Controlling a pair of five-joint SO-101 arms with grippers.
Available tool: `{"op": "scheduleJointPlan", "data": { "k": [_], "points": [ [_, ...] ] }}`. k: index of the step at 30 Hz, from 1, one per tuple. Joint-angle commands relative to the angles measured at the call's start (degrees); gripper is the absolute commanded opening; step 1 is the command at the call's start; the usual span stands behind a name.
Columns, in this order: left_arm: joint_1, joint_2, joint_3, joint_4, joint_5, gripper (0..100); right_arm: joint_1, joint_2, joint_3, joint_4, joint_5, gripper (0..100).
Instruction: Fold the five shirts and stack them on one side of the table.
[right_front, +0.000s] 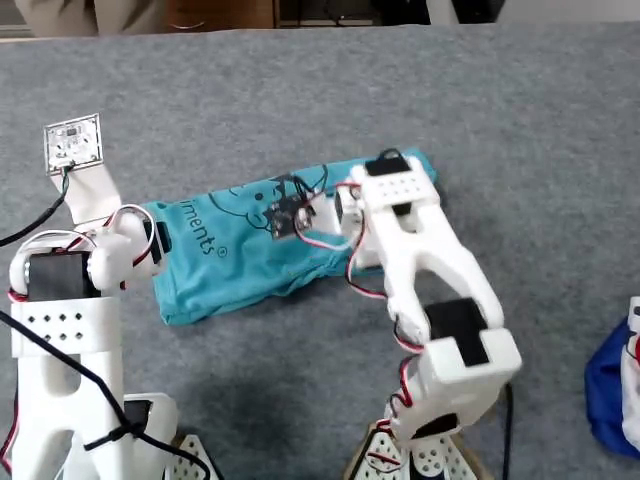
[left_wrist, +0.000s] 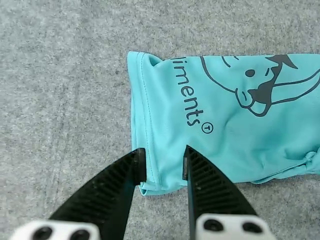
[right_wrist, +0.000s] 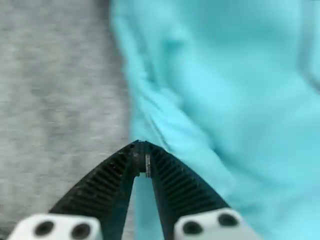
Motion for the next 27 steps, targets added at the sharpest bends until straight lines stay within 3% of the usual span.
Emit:
{"op": "scheduleJointPlan", "data": {
  "k": [1, 10, 14, 20, 24, 27],
  "points": [
    [-0.1, -1.1, -0.3, -0.4, -0.4, 14, -0.4, 3.1, -10.7, 2.9, -0.5, 0.5],
    [-0.4, -1.1, -0.2, -0.3, -0.4, 14, -1.2, 15.3, -28.3, 8.3, -0.5, 0.5],
    [-0.4, -1.1, -0.2, -0.3, -0.4, 14, -1.0, 19.5, -36.4, 10.6, -3.9, 0.5],
    [-0.2, -1.1, -0.4, -0.1, -0.4, 14, -0.9, 20.0, -50.2, 21.4, -5.5, 0.5],
    [-0.4, -1.2, -0.7, 0.1, -0.4, 14, 1.0, 20.0, -59.2, 30.6, -7.0, 0.5],
    [-0.4, -1.2, -0.8, 0.1, -0.4, 14, 5.1, 18.0, -60.8, 30.9, -8.5, 0.5]
  ]
}}
